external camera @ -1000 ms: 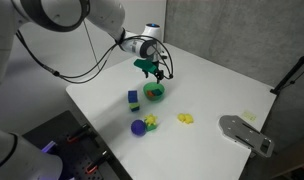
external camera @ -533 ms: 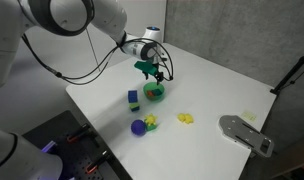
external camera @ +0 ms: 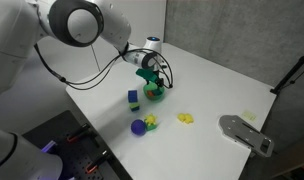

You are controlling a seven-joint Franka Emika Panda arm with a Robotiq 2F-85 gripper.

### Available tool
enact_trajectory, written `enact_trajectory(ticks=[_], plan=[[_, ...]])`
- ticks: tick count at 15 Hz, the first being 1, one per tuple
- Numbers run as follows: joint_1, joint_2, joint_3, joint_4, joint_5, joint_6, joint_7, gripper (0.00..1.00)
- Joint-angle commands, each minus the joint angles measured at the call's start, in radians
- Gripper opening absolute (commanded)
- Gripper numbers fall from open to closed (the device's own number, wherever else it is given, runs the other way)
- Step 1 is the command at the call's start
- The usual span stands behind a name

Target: Pick up the green toy from the green bowl and put it on the table

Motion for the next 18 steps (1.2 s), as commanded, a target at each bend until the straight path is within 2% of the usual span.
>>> enact_trajectory(ticks=[1,14,15,16,18], plan=[[0.014,0.065,-0.005,0.074,-0.029,0.038,-0.003,1.00],[0.043,0.200,-0.031,0.173,-0.088,0.069,-0.007,1.00],[0.044,0.205,-0.032,0.176,-0.090,0.071,-0.005,0.75],[0.048,0.208,-0.034,0.178,-0.091,0.072,-0.002,0.74],[0.052,0.198,-0.033,0.182,-0.090,0.073,-0.002,0.58]])
